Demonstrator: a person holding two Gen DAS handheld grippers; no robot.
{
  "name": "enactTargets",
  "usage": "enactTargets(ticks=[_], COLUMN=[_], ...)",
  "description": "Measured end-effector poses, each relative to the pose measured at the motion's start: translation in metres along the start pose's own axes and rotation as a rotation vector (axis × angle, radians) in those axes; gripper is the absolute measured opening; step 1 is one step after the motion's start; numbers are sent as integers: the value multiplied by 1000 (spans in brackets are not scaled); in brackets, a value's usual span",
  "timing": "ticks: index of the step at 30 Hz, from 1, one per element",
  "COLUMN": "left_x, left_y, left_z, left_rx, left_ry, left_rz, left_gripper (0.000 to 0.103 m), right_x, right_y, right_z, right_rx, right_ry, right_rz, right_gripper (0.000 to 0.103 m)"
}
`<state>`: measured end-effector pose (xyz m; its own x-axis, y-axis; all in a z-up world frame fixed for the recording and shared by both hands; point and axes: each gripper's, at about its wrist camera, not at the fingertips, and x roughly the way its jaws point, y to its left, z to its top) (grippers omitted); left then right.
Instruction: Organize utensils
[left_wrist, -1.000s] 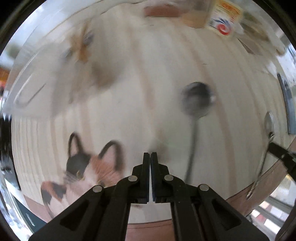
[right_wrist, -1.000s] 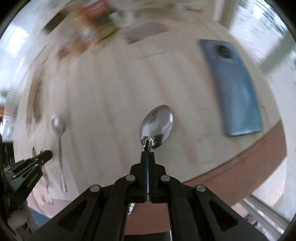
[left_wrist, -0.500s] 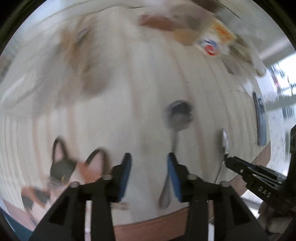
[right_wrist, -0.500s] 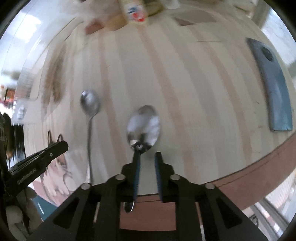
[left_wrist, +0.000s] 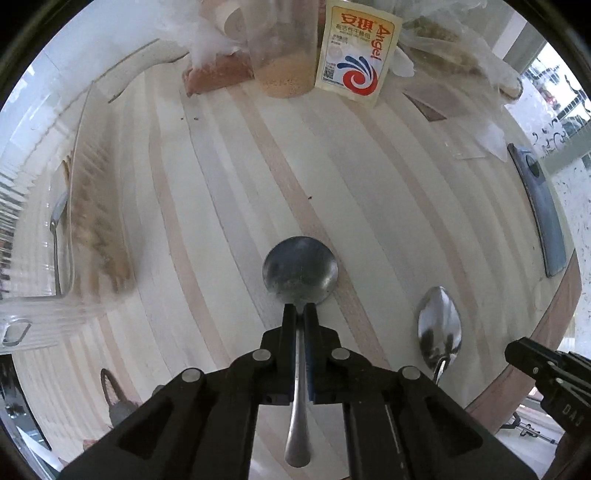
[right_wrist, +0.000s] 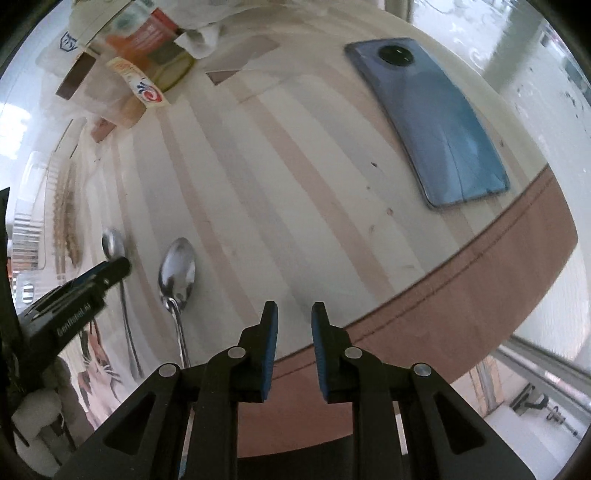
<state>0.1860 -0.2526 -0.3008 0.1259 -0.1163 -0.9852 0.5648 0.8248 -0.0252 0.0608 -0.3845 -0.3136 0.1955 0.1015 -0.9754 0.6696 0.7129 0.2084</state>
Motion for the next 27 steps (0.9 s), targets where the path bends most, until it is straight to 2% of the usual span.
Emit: enactTargets(ticks=[4, 8, 12, 17, 19, 23, 24, 26, 27], left_x=[-6, -11, -13, -15, -15, -14, -13, -12, -11], left_y=[14, 39, 69, 107, 118, 136, 138, 147, 148], left_z=[-2, -21, -43, -71, -78, -86, -87, -89, -90], left_rx=[-14, -59, -136, -269, -321, -391, -401, -419, -416], left_ry=[0, 11, 31, 57, 64, 63, 62, 60, 61], left_rz=[27, 44, 44, -2, -37, -103, -114, -139, -143], left_gripper=[0, 0, 0, 0, 0, 1, 2, 3, 3], right_x=[-1, -9, -5, 6, 15, 21, 21, 23, 25], right_y=[4, 2, 28, 61, 76, 102, 106, 114, 119], right_z=[-2, 0, 1, -1, -4, -12, -14, -17, -18], right_rx=[-4, -40, -108, -193, -228, -327, -344, -378, -399], right_ry=[-6, -10, 2, 27, 50, 18, 9, -6, -14], right_rz=[14, 47, 94, 95, 80, -41, -61, -84, -95], right_gripper=[20, 20, 20, 27, 28, 30, 28, 7, 7])
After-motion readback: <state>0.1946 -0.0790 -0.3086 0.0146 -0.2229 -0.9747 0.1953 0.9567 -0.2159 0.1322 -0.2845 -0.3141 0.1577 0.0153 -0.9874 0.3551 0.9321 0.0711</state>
